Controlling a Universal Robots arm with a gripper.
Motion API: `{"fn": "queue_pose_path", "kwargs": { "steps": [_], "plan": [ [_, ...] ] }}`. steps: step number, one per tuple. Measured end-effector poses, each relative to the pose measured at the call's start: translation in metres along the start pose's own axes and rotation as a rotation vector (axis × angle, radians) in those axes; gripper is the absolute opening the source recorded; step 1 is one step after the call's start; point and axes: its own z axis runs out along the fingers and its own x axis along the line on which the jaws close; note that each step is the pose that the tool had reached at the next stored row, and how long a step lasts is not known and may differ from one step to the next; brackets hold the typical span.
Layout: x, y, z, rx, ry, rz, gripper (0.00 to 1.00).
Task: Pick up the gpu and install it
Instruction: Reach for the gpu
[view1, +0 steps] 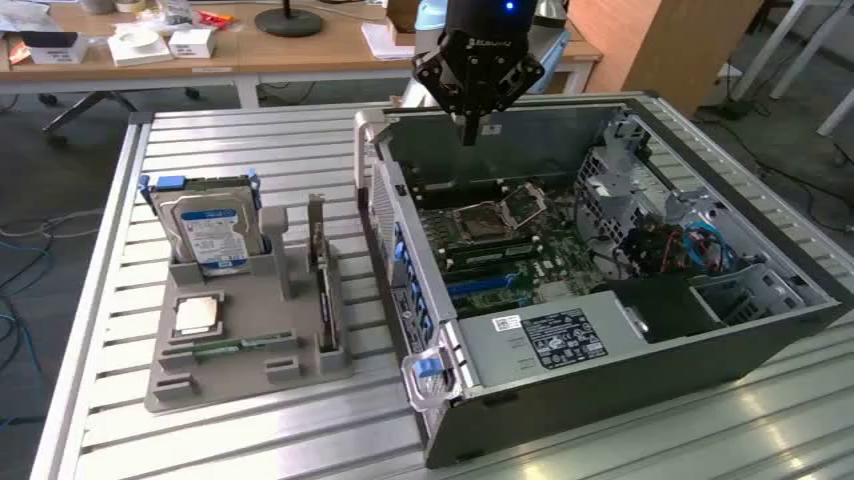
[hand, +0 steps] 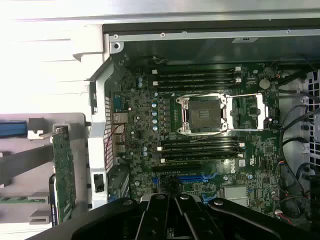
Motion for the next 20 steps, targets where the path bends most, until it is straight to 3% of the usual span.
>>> {"fn": "queue_pose_path", "kwargs": {
  "steps": [14,20],
  "plan": [
    [0.001,-0.0001,0.0000,-0.0001,-0.0002,0.000,0.10],
    [0.017,-0.0013,-0.0004,0.0000,-0.0001,0.000,0.10]
  ]
}}
